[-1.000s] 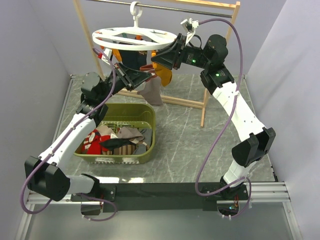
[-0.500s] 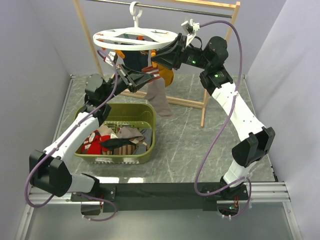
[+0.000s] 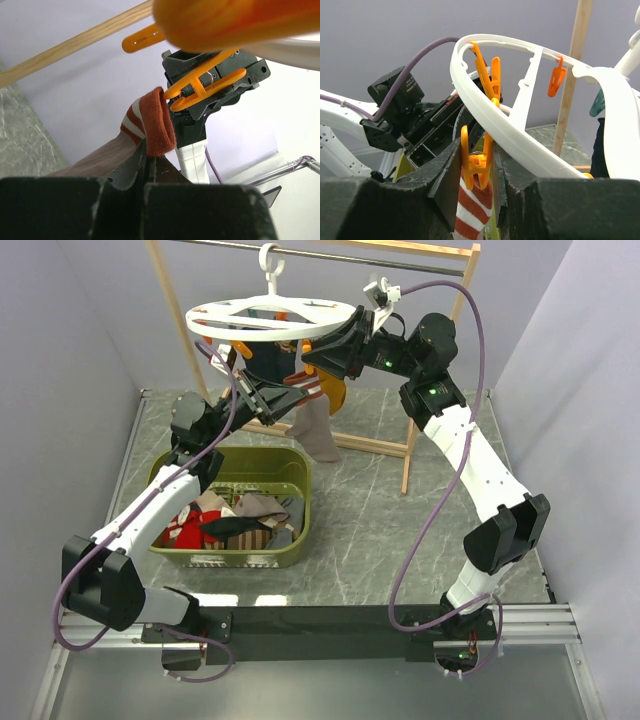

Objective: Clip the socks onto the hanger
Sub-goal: Clamp the sock onto the hanger.

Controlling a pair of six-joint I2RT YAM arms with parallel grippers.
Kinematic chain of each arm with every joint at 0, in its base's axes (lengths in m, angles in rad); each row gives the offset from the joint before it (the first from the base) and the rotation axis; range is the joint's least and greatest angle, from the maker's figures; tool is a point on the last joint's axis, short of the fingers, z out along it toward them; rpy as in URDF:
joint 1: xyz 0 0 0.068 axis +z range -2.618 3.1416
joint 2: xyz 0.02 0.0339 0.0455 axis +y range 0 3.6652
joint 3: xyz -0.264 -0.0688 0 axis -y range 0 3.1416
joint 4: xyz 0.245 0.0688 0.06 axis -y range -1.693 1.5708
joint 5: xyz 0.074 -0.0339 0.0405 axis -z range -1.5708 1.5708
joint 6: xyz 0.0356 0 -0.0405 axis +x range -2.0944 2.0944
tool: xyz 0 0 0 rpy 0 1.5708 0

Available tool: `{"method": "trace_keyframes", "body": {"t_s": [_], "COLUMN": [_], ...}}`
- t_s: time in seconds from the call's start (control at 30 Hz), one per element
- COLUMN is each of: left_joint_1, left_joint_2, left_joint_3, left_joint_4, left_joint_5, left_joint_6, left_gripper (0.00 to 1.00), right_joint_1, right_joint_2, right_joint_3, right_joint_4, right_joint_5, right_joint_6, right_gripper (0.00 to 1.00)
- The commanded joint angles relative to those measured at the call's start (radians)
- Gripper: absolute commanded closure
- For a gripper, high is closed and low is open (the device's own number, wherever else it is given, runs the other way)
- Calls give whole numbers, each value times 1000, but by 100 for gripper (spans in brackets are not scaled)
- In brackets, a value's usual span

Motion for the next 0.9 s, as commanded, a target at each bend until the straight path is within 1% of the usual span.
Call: {"method": "trace_keyframes", "body": {"t_s": [0.0,0.33,0.5,0.7,0.87], "left_joint_1": [2,-1,-1,0,2], "left_joint_2": [-2,9,32,18,23], "left_joint_3": [38,39,36,69,73], "left_joint_4": [63,72,147,80,80], "left_joint_5": [25,29,54,46,48], "left_joint_6": [2,-3,-57,0,9], "left_gripper": [99,99,99,99,99], "right_joint_1": [-2,2,2,4,2], "right_joint_2": [-26,-23,-31,-35,-34], "right_joint_3": [-2,-5,-16,-33,-25], "right_joint_4": [58,80,77,84,77], "right_joint_5": [-47,-55,-66,-73,-72], "right_joint_6": [-1,11,-7,-7,-4], "right_gripper": [100,100,100,100,100]}}
